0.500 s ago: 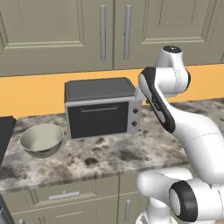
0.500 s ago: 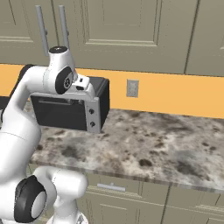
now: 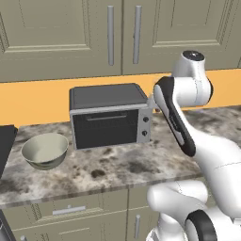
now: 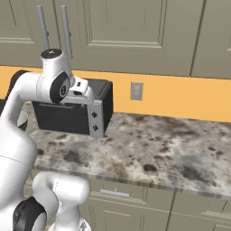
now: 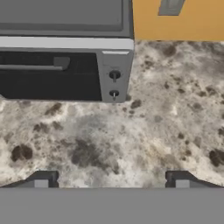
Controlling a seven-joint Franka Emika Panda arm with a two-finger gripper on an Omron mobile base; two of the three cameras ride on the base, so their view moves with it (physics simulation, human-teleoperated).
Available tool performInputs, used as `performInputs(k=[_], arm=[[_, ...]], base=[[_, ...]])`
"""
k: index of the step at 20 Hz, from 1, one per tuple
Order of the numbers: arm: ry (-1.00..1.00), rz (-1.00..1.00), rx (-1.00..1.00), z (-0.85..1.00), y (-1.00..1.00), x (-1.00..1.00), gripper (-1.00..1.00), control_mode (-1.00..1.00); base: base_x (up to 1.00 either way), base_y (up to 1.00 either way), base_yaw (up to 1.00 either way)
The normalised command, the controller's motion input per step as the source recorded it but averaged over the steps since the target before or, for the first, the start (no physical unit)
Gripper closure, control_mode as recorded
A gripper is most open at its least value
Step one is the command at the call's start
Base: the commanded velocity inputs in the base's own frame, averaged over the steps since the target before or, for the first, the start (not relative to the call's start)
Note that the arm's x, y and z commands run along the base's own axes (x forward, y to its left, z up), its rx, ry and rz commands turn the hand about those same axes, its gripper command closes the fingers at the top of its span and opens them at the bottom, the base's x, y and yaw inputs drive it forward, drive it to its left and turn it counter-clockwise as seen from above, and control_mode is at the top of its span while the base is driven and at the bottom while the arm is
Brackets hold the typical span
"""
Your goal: Open the cabinet and move the ladle to the pot. Then close the cabinet.
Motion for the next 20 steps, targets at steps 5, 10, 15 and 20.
performInputs(k=[5,10,15,20], arm=[[-0.29,0.0,0.0,0.36,0.18,-0.36,-1.0,-1.0],[-0.23,0.0,0.0,0.48,0.24,-0.16,-1.0,-1.0],[-0.19,0.0,0.0,0.52,0.23,-0.06,-1.0,-1.0],[-0.14,0.0,0.0,0.46,0.13,-0.01,-1.0,-1.0]], base=[[0.0,0.0,0.0],[0.0,0.0,0.0],[0.0,0.0,0.0],[0.0,0.0,0.0]])
